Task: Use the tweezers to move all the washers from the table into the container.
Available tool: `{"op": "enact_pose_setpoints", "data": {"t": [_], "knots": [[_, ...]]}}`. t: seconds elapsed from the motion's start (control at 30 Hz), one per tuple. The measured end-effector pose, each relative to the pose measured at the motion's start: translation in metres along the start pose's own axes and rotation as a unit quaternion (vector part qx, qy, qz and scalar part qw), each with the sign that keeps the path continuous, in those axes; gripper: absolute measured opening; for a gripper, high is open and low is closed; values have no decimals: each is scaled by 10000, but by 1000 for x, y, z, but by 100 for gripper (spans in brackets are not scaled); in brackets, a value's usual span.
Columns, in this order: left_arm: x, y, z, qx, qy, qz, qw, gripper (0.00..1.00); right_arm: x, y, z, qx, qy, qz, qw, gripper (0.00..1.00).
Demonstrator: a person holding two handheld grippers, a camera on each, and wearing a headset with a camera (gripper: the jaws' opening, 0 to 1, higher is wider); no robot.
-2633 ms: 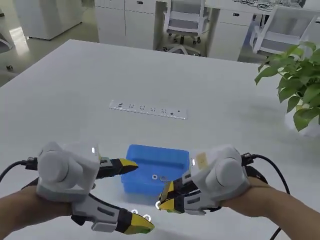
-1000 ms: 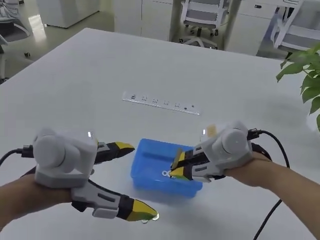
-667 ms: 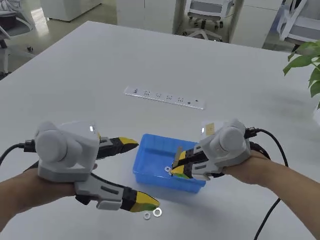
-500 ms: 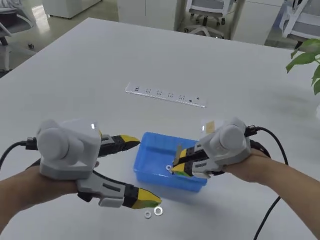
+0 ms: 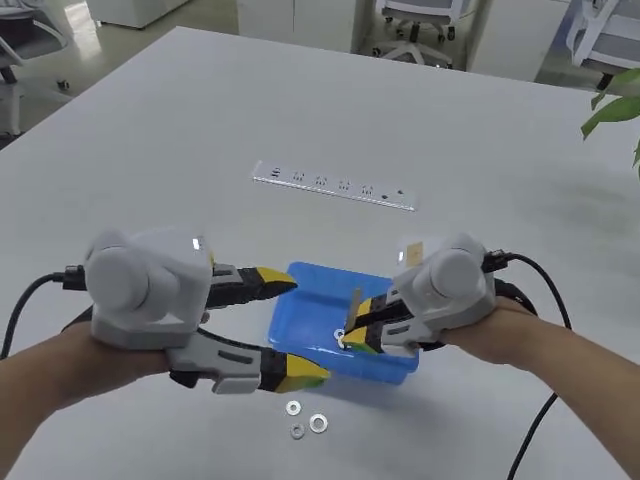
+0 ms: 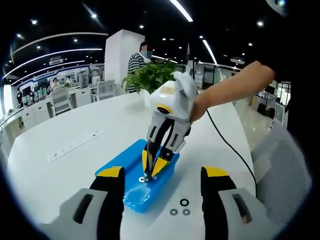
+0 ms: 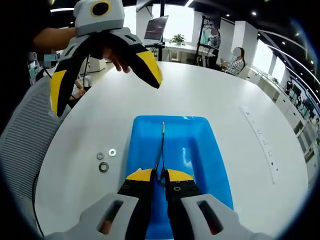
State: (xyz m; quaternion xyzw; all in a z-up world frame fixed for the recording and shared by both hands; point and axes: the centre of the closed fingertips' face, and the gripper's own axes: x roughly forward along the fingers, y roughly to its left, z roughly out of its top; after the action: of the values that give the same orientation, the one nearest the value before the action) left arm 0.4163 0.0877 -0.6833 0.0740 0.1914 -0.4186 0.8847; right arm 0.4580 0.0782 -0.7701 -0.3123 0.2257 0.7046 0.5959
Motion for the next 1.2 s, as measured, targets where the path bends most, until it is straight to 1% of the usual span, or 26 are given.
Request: {"op": "enact_pose_setpoints", "data": {"t": [0.1, 0.33, 0.5, 0.63, 0.7, 0.77, 0.9, 1.03, 1.13, 1.2], "knots": [[4, 6, 5, 92, -22, -5, 10000, 58, 0, 0, 0, 32, -15, -4, 10000, 10], [19, 12, 14, 340, -3, -116, 9994, 45, 0, 1, 0, 22, -17, -10, 10000, 10], [28, 15, 16, 482, 22, -156, 9987, 33, -1, 2, -1, -48, 13, -8, 10000, 10], [36, 17, 16, 635, 80, -205, 9977, 27, -1, 2, -1, -119, 38, 5, 9999, 10], [39, 18, 16, 712, 131, -232, 9971, 25, -1, 3, -1, -148, 46, 7, 9999, 10], [43, 19, 15, 798, 230, -280, 9962, 21, -1, 3, -1, -185, 53, 5, 9998, 10], [48, 18, 15, 908, 291, -392, 9947, 14, -1, 4, -1, -279, 84, 11, 9996, 10], [51, 13, 16, 974, 305, -485, 9936, 11, 0, 4, -1, -336, 108, 10, 9994, 10], [53, 12, 15, 1039, 359, -530, 9925, 7, 0, 4, -1, -371, 131, 13, 9992, 10], [53, 11, 15, 1052, 375, -543, 9923, 7, 0, 4, -2, -395, 142, 20, 9991, 10]]}}
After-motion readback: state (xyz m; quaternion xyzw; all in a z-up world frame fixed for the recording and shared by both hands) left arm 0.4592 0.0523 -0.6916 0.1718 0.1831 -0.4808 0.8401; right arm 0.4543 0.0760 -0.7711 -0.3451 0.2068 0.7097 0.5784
